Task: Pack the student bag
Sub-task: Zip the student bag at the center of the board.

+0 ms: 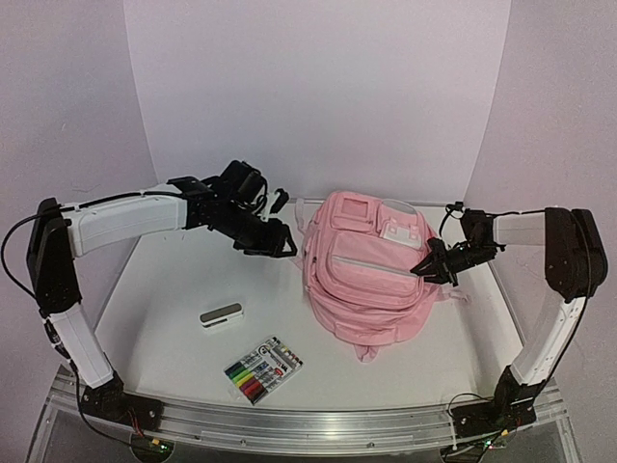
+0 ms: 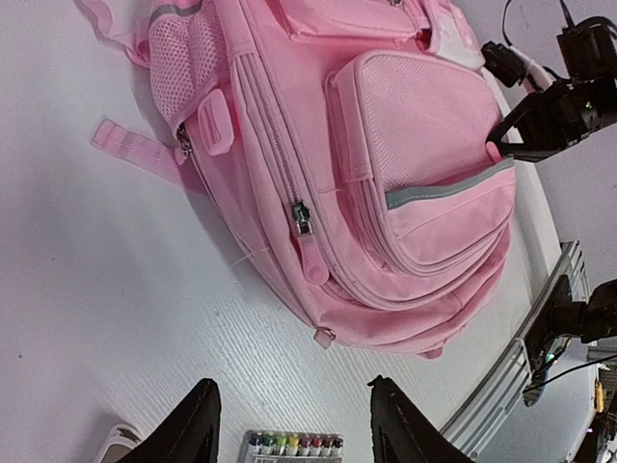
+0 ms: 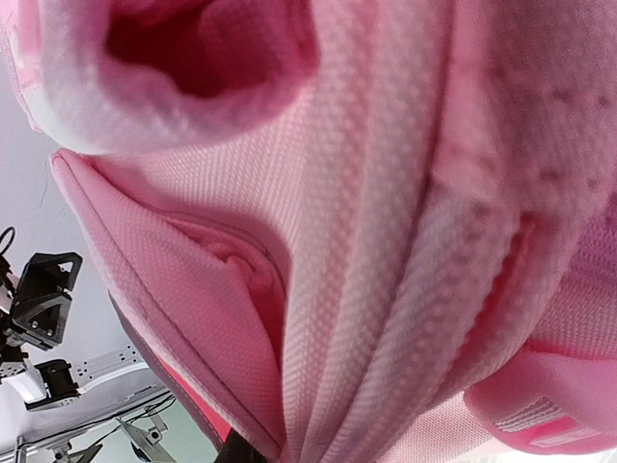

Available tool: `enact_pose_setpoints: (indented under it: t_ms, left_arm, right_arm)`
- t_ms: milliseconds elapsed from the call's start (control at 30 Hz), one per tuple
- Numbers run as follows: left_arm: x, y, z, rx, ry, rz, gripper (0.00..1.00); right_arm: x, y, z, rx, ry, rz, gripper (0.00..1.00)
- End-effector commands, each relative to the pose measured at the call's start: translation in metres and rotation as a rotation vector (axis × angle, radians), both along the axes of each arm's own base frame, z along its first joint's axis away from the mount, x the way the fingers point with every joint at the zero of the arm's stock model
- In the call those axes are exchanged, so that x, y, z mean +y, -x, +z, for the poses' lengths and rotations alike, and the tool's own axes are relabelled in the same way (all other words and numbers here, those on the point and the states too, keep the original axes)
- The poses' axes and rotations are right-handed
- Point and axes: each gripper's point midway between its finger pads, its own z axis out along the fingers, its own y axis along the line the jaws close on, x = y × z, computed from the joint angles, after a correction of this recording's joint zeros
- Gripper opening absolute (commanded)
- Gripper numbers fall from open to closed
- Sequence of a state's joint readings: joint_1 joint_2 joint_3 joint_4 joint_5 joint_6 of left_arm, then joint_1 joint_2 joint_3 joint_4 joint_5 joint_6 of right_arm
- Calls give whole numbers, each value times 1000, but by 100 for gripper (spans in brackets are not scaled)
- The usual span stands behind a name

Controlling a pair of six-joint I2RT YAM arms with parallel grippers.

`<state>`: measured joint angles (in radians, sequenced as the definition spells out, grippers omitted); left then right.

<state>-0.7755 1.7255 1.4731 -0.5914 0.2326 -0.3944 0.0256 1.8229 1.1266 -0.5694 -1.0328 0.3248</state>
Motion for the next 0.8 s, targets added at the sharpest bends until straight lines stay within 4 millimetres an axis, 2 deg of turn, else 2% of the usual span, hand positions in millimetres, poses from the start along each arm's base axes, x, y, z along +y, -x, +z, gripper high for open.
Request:
enact_pose_setpoints:
  t_ms: [0, 233, 467, 767]
  left_arm:
    - [-20, -9, -9, -49, -50, -56, 53]
    - [-32, -1, -36, -258, -294, -187, 58]
    - [-42, 2, -42, -411, -355, -283, 59]
    - [-53, -7, -60, -460, -429, -359, 59]
  right_arm:
    - [-9, -27, 28, -143, 42, -37, 0]
    - [-8, -27, 28, -136, 40, -38, 0]
    - [-8, -27, 25, -122, 37, -32, 0]
    - [-7, -26, 23, -104, 35, -25, 0]
